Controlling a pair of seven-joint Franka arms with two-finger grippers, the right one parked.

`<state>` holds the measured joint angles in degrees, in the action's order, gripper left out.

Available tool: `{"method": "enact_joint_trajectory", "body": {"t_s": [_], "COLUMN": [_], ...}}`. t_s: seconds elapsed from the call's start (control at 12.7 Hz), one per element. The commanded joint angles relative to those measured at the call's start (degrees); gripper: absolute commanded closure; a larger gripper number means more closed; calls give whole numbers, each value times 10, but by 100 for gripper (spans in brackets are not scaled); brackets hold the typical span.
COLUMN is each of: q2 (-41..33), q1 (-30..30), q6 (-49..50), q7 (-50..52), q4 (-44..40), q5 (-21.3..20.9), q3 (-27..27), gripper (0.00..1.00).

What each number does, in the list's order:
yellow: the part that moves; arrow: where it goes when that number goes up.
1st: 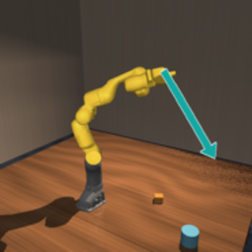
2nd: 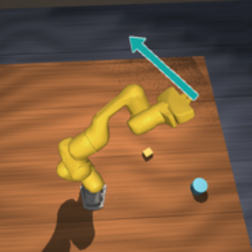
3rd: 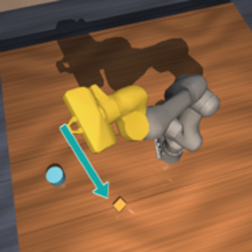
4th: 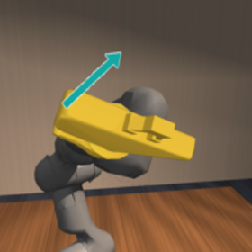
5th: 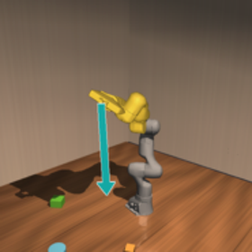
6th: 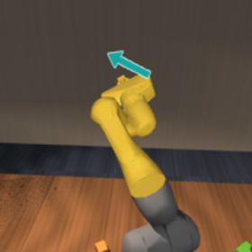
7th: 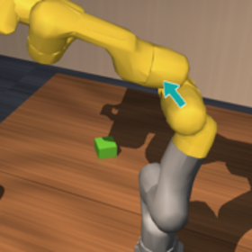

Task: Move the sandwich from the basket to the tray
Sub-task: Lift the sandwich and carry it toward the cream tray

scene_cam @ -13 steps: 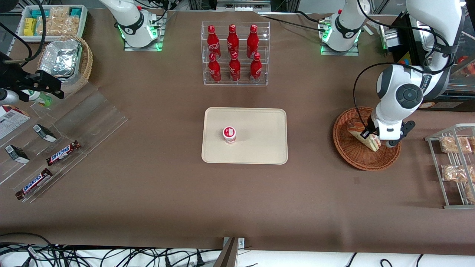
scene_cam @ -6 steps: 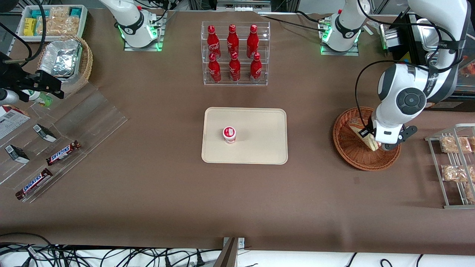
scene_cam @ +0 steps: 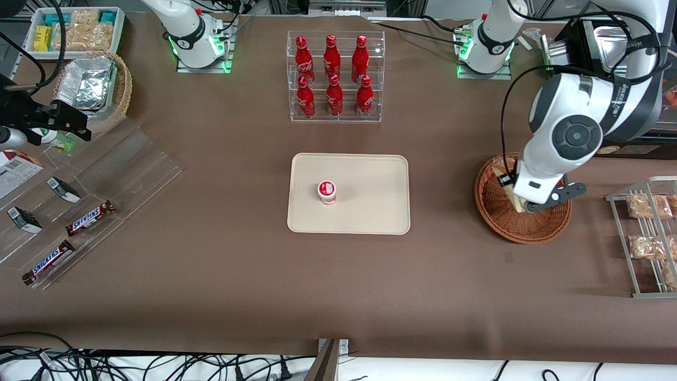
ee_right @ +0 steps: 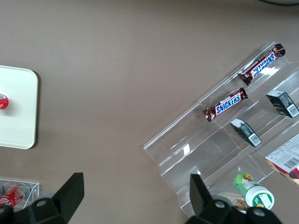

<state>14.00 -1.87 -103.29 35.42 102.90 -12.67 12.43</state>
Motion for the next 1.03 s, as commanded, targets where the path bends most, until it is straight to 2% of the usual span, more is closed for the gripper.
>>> {"method": "enact_joint_trajectory", "body": {"t_s": [0.0,0.16,0.24,0.39,0.63,0.95], "q2": [2,7,12,20,47,72], "q1": [2,0,0,-19,-29,-56], "q6": [34,29,21,7,-39,-118], "q7": [-33,-33,-43,-90,-92,-50], "q4": [-40,-45,-45,-45,-43,-25], "q5": [-5,-2,19,43,75,81], "q3": [41,78,86,88,88,87], "gripper": [70,70,70,70,70,70]}}
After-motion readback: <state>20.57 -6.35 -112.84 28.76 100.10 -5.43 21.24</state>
